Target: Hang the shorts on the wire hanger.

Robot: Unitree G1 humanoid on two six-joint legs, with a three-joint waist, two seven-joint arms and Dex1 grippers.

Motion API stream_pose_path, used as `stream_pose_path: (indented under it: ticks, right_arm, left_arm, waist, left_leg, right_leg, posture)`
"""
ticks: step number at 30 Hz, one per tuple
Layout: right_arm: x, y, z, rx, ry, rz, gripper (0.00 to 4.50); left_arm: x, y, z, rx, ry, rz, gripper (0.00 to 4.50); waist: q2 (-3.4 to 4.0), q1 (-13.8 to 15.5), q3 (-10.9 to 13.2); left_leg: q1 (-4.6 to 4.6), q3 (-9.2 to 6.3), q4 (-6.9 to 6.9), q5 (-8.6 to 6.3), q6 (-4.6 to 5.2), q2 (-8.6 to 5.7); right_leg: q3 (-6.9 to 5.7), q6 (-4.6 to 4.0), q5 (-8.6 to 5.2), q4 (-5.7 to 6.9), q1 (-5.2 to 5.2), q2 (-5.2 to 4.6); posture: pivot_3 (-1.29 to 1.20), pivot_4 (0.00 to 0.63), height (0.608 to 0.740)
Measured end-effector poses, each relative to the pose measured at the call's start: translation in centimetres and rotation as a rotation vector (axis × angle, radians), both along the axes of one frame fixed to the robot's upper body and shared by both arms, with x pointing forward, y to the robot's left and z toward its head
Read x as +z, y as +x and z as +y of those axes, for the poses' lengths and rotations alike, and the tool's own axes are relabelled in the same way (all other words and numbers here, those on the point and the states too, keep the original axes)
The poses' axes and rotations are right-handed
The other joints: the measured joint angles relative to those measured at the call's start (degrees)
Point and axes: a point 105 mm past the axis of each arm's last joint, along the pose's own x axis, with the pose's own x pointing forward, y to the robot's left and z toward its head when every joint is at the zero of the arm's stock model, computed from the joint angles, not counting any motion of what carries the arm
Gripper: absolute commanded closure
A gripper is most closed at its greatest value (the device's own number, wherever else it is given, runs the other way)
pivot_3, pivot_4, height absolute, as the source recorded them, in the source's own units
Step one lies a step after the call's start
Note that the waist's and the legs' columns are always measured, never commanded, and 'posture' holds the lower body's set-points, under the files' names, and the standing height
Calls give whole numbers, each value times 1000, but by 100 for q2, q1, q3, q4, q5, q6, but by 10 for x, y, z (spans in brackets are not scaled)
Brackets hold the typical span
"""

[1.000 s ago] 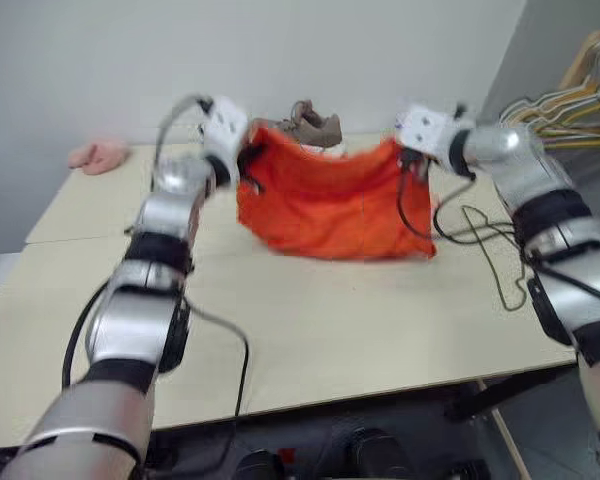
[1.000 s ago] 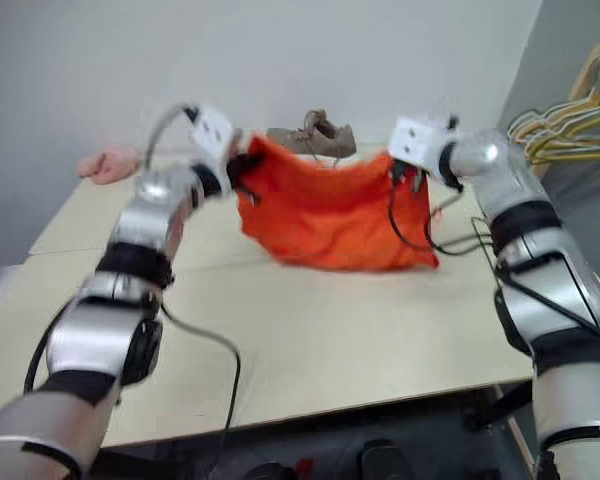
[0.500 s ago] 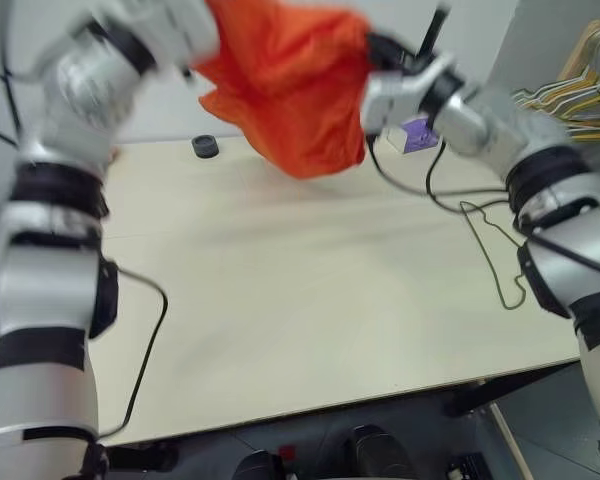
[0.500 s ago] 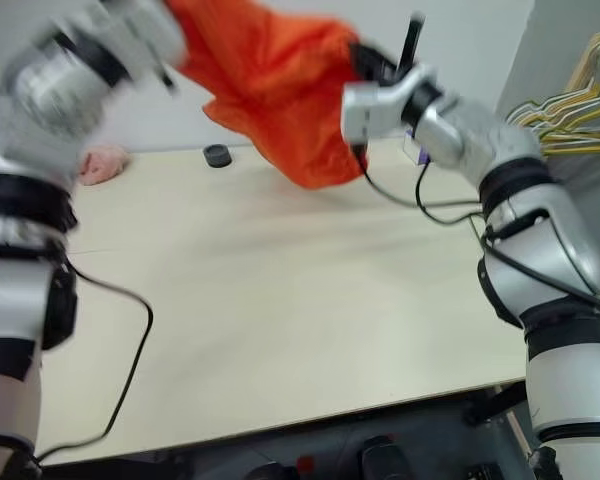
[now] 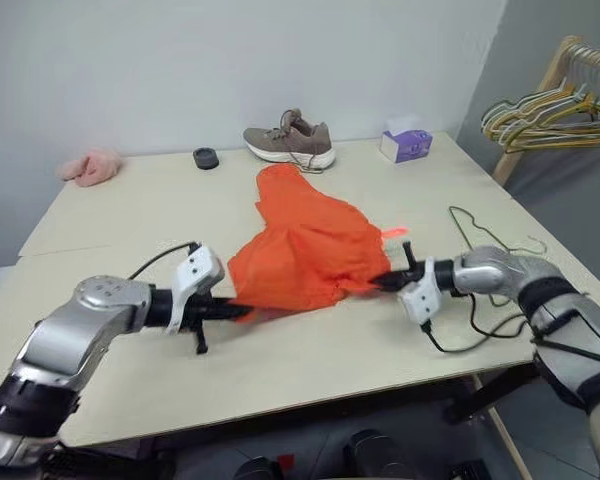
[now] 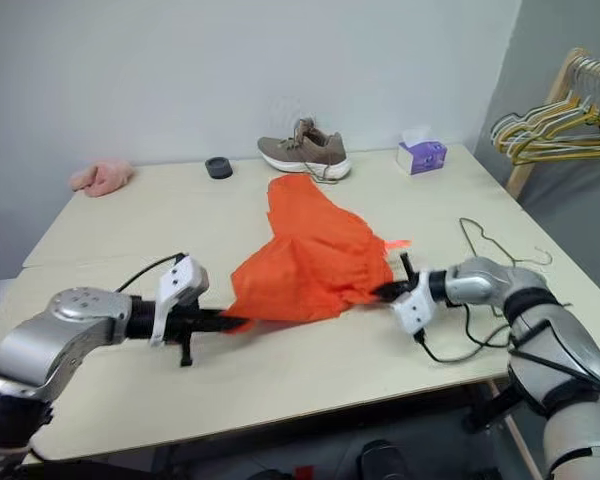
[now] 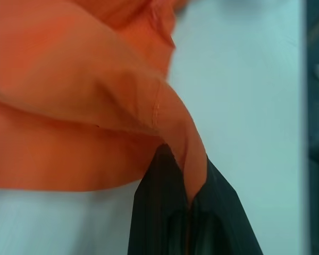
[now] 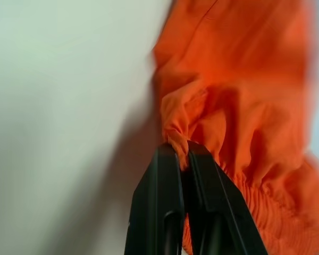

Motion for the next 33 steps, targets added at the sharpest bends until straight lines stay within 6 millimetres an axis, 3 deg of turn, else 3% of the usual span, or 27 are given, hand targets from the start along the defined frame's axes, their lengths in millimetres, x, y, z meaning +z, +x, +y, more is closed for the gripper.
stream_pose_path:
  ticks: [2, 7, 12, 15, 18, 26, 28, 33]
  right_arm:
    - [-6, -18, -5, -52, -19, 151, 4500]
    - [16, -50, -7, -143, -20, 380, 4500]
    - [15, -54, -24, -277, -52, 484, 4500]
    - [19, -67, -27, -290, -58, 546, 4500]
    - [20, -75, -26, -301, -64, 587, 4500]
    - [22, -73, -19, -342, -62, 615, 4500]
    - [21, -74, -18, -356, -76, 632, 3916]
    - [24, -76, -13, -357, -74, 652, 2342]
  left_arm:
    - [-3, -14, -1, -50, -1, 54, 4481]
    - [-7, -39, 5, -158, 30, 128, 4481]
    - [-14, -54, 16, -231, 79, 172, 4481]
    - [-18, -65, 20, -269, 86, 209, 4481]
    - [-22, -71, 21, -279, 83, 237, 4481]
    - [-26, -71, 19, -274, 84, 204, 4481]
    - [-28, -70, 16, -257, 59, 203, 4296]
    - [-26, -66, 12, -196, 18, 215, 2936]
  waist:
    - [2, 67, 2]
    - [6, 127, -7]
    - [9, 175, -5]
    - [13, 211, -2]
    - [12, 236, -1]
    - [13, 248, -1]
    - [12, 250, -1]
    - [11, 253, 0]
  left_leg:
    - [2, -8, 14, -8, -1, 1]
    - [12, -24, 17, -13, -10, 15]
    - [10, -23, 16, -18, -18, 21]
    - [9, -21, 12, -21, -22, 22]
    - [9, -23, 14, -24, -27, 27]
    - [8, -20, 13, -25, -29, 26]
    - [8, -21, 14, -25, -29, 26]
    - [8, -21, 14, -26, -29, 26]
  right_leg:
    - [-5, -12, -7, 6, 5, -10]
    - [-24, -52, -61, 9, 13, -15]
    - [-30, -58, -68, 11, 8, -8]
    - [-30, -52, -70, 12, 3, -7]
    - [-33, -50, -71, 12, 2, -4]
    - [-30, -66, -81, 12, 0, -4]
    - [-30, -63, -79, 12, 0, -4]
    - [-31, -59, -78, 12, -2, -3]
  posture:
    - [-142, 26, 740]
    - [-158, 28, 740]
    - [-161, 31, 740]
    - [-162, 32, 740]
    - [-158, 30, 740]
    - [-148, 26, 740]
    - [-146, 26, 740]
    - [-144, 25, 740]
